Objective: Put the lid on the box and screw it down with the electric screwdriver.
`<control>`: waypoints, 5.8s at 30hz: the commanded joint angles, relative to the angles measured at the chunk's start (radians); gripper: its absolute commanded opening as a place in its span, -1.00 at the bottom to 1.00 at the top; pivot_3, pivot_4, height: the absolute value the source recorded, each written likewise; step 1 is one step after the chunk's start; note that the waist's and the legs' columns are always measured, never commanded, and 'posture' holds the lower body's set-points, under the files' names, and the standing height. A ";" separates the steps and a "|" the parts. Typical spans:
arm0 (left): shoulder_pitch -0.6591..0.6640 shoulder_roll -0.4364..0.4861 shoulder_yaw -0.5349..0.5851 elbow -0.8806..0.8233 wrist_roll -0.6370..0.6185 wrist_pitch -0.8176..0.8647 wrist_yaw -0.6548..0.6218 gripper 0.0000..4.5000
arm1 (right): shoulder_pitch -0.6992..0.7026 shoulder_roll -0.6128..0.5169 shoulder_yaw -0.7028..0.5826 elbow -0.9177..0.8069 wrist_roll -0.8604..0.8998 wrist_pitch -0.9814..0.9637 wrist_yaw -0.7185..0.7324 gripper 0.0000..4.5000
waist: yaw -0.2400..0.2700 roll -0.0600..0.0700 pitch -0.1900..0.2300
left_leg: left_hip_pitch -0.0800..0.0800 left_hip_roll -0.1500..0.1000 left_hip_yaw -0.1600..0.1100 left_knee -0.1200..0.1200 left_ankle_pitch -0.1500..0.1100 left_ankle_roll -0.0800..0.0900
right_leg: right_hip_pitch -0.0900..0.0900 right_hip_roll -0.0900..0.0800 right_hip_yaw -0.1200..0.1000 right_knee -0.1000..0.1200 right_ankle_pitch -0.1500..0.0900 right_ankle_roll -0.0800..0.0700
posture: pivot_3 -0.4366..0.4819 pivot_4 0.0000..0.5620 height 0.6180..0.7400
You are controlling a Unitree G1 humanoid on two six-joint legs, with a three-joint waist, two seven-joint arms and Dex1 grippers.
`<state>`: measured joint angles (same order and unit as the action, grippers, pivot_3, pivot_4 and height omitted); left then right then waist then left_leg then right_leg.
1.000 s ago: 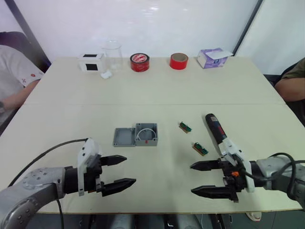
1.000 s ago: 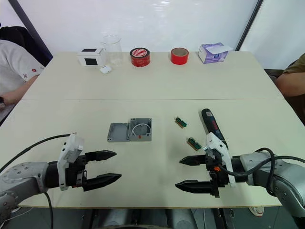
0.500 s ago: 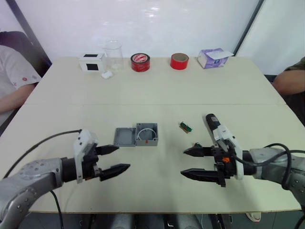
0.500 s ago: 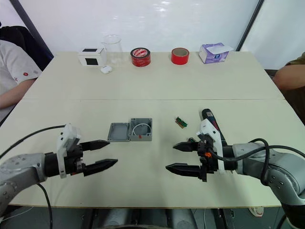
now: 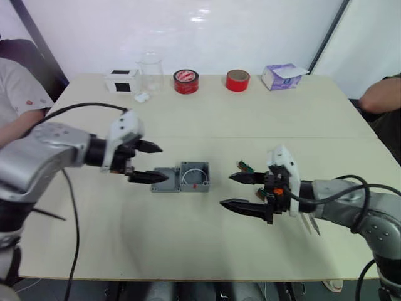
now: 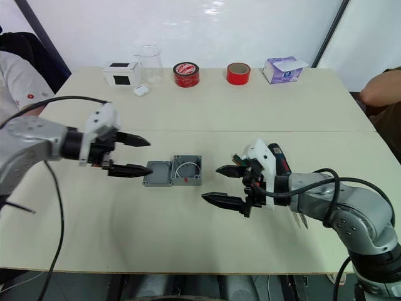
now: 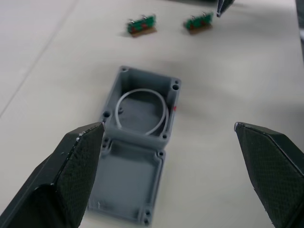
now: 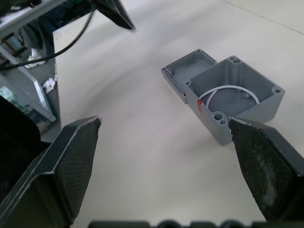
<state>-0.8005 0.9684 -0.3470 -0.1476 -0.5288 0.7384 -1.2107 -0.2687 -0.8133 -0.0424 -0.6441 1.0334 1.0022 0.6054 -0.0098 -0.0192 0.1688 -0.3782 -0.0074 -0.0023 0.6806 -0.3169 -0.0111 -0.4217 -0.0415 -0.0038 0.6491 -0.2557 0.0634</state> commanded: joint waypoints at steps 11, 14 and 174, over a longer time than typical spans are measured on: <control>-0.169 -0.201 -0.246 0.135 0.313 -0.047 -0.183 1.00 | 0.158 0.029 -0.027 -0.096 -0.076 -0.089 -0.041 1.00 | -0.001 0.000 0.000 | -0.005 0.002 -0.001 0.003 -0.001 0.001 | -0.004 0.000 0.000 0.001 0.000 0.001 | -0.05 -0.47 1.00; -0.152 -0.222 -0.264 0.124 0.344 -0.037 -0.180 1.00 | 0.173 0.034 -0.036 -0.106 -0.075 -0.095 -0.053 1.00 | 0.000 0.000 0.000 | -0.005 0.002 -0.002 0.003 -0.001 0.001 | -0.004 0.000 0.000 0.001 0.000 0.001 | -0.05 -0.47 1.00; 0.094 -0.547 0.432 0.127 -0.030 0.702 1.153 -1.00 | -0.006 0.160 -0.052 -0.171 -0.117 0.006 -0.165 1.00 | 0.022 0.007 -0.005 | 0.020 -0.001 -0.005 0.001 0.002 -0.004 | 0.021 -0.006 0.000 -0.001 0.000 0.002 | -0.05 -0.47 1.00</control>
<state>-0.6997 0.4185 0.0487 -0.0106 -0.5808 1.5130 -0.0342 -0.2545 -0.6616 -0.0556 -0.8309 0.8760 1.0034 0.4542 0.0118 -0.0127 0.1641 -0.3600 -0.0083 -0.0069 0.6812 -0.3146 -0.0154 -0.4031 -0.0479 -0.0041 0.6484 -0.2560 0.0654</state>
